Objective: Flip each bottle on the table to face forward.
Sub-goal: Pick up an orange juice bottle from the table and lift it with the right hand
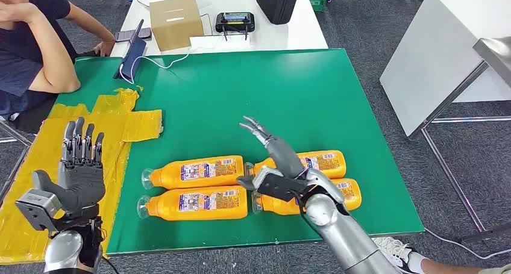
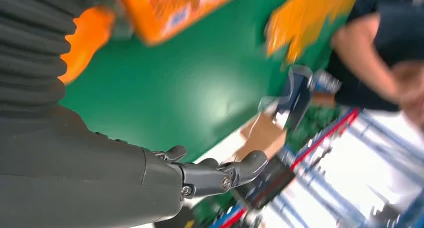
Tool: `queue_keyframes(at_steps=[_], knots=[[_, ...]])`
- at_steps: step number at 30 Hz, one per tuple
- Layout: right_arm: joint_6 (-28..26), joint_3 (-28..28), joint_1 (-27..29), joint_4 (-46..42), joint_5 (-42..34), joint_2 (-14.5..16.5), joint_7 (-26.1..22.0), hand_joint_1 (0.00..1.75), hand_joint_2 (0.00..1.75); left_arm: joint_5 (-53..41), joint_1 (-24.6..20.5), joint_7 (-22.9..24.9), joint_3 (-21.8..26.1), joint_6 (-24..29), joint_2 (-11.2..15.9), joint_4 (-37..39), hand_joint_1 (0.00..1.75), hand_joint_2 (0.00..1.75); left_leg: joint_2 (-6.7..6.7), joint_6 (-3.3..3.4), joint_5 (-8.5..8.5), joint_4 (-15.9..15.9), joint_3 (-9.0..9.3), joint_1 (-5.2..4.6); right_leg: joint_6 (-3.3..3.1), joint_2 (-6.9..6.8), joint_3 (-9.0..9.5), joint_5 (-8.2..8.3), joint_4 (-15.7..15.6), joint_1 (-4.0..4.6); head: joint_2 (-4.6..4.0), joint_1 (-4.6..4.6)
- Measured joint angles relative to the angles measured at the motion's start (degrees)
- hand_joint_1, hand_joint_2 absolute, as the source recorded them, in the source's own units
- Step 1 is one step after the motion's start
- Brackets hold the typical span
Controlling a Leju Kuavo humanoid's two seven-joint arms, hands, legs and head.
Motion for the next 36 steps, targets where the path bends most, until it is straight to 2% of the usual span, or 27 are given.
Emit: queue_keyframes(at_steps=[9, 15, 23, 36], knots=[[0.79, 8.74, -2.72, 4.95, -0.25, 1.92, 2.91, 0.00, 1.75, -0.68, -0.25, -0.18, -0.29, 0.44, -0.11, 1.12, 0.00, 0.00, -0.01, 0.00, 0.00, 0.00, 0.00, -0.01, 0.00, 0.00, 0.01, 0.01, 0.00, -0.02, 0.00, 0.02], [-2.17, 13.48, -3.29, 7.30, 4.00, 2.63, 4.95, 0.00, 1.75, -0.75, -0.20, -0.17, -0.20, 0.37, -0.11, 1.43, 0.00, 0.00, -0.01, 0.00, 0.00, 0.00, -0.02, -0.01, 0.00, 0.00, 0.00, 0.01, 0.00, -0.01, 0.00, 0.01], [-4.83, 18.30, -3.33, 10.43, 11.12, 2.81, 8.77, 0.00, 1.75, -0.75, 0.67, -0.17, 1.08, -0.17, -0.29, 1.43, 0.00, 0.00, 0.00, 0.00, 0.00, -0.01, -0.02, -0.01, 0.00, 0.00, -0.01, 0.00, 0.00, -0.01, 0.00, 0.02], [-6.12, 22.80, -3.18, 13.61, 16.84, 2.82, 11.42, 0.00, 1.75, -0.75, 2.14, -0.17, 2.65, -0.42, -0.88, 1.01, 0.00, 0.00, 0.00, 0.00, 0.00, 0.00, -0.02, -0.01, 0.00, 0.00, -0.01, 0.00, -0.01, -0.01, 0.00, 0.02]])
